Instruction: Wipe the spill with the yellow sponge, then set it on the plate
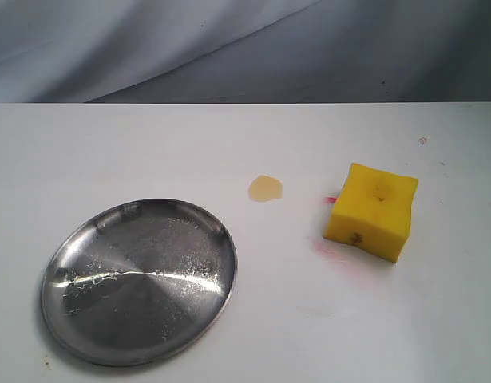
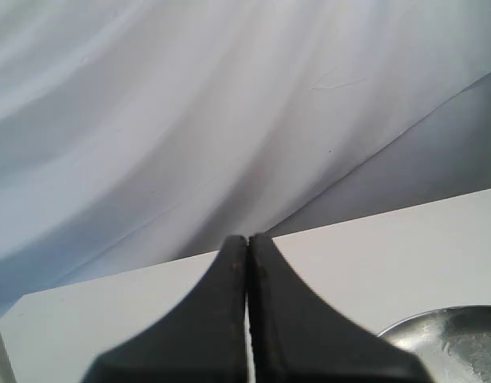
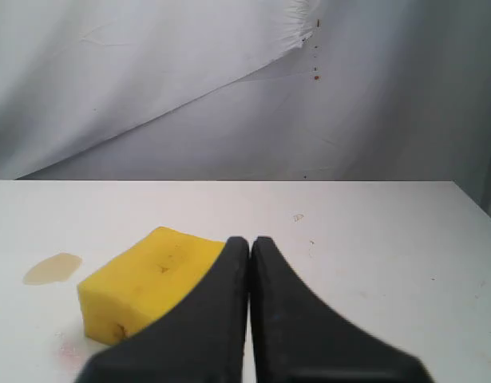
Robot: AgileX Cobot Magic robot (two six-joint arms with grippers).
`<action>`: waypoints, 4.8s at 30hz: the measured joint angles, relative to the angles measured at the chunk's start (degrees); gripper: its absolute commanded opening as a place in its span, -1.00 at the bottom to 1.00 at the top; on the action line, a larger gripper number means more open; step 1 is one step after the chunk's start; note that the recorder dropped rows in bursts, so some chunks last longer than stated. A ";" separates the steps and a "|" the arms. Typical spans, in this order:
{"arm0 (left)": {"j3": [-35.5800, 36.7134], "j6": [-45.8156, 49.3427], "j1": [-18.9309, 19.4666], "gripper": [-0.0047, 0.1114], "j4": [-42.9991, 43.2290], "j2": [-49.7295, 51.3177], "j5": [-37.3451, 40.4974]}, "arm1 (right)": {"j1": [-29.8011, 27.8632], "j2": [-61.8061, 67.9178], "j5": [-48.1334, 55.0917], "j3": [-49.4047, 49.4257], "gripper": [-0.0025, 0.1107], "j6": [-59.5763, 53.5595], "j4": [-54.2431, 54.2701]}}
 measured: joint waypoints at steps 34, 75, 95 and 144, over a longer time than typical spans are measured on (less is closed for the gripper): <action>0.00 0.00 0.00 -0.92 0.00 0.00 0.00 | 4.33 43.60 8.93 -29.35 -0.89 -1.27 19.23; 0.00 0.00 0.00 -0.92 0.00 0.00 0.00 | 7.60 106.17 4.78 -52.80 -0.96 2.35 17.44; 0.00 0.00 0.00 -0.92 0.00 0.00 0.00 | 16.49 114.22 29.20 -93.38 -0.96 2.00 15.46; 0.00 0.00 0.00 -0.92 0.00 0.00 0.00 | 22.02 133.00 43.40 -106.12 -0.96 7.03 4.97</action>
